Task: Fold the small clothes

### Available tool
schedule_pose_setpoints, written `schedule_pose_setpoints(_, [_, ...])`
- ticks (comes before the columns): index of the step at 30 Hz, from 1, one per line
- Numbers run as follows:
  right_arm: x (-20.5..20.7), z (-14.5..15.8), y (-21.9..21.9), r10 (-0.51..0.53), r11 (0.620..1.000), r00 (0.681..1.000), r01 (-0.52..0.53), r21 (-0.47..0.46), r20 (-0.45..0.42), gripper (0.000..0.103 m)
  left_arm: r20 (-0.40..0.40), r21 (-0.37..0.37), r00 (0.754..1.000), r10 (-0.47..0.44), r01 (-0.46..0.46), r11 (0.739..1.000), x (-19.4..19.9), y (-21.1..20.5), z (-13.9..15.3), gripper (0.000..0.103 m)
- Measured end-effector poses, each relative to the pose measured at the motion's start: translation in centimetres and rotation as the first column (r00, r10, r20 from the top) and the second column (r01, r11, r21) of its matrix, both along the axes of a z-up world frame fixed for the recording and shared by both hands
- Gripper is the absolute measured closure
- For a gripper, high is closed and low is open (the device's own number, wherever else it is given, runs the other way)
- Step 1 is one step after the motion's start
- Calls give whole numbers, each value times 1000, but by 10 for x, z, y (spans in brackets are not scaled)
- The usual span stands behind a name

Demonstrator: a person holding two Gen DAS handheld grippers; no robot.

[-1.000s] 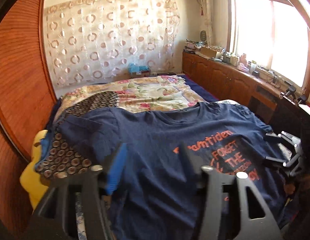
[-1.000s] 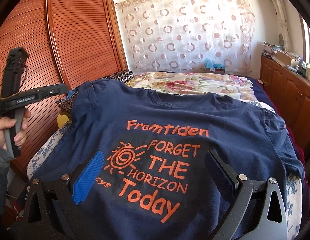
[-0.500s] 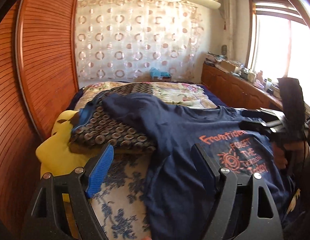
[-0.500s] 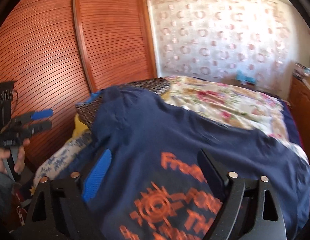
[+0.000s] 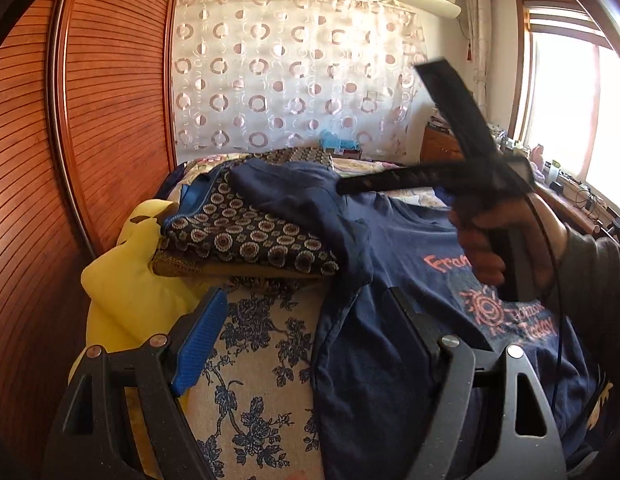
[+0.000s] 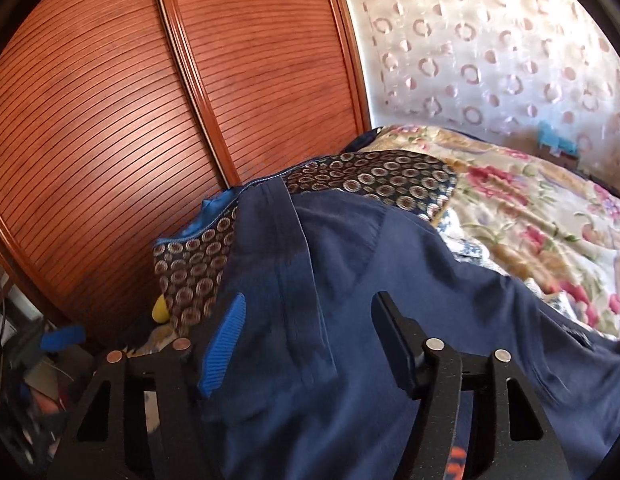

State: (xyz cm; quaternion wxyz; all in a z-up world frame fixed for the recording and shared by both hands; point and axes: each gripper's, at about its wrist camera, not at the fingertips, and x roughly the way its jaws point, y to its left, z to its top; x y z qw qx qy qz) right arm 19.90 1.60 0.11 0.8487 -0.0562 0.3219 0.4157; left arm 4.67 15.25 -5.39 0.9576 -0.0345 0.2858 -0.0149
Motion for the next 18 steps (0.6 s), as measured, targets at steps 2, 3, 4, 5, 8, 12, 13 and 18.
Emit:
schedule_pose_setpoints(2, [13,1,11,1,1000,1000,-1,-3,-15,38,-5,0,1000,-1,1,1000,0,-1,-1,23])
schedule_pose_setpoints(3, [16,2,16,-1,1000,1000,1,-5,-24,42,-8,3,1000,0,0,1000,0,-1,-3,23])
schedule_pose_setpoints(4, [21,0,19,-2,1000,999,1,-10,-38,49,-9,3,1000,2,-2,1000,0,-1,-4,23])
schedule_pose_setpoints(5, [23,-3,19,1,1000,999,-2,-16,-54,56,-8,3,1000,2,-2,1000,0,-1,-5,23])
schedule_pose_setpoints(8, [25,-4,28,21,999,997,-24,-34,-71,81,-11,-8,1000,-2,2,1000,-1,-1,-7,23])
schedule_pose_setpoints(12, [15,11,18,9,1000,1000,-9,11,3,100,-22,-4,1000,4,-4,1000,0,-2,-11,23])
schedule_pose_setpoints(13, [9,17,10,-4,999,1000,3,33,20,100,-24,-3,1000,7,-8,1000,0,-1,-12,23])
schedule_pose_setpoints(18, [-13,39,-29,-103,994,991,99,56,84,101,-25,-12,1000,7,-7,1000,1,-5,-15,23])
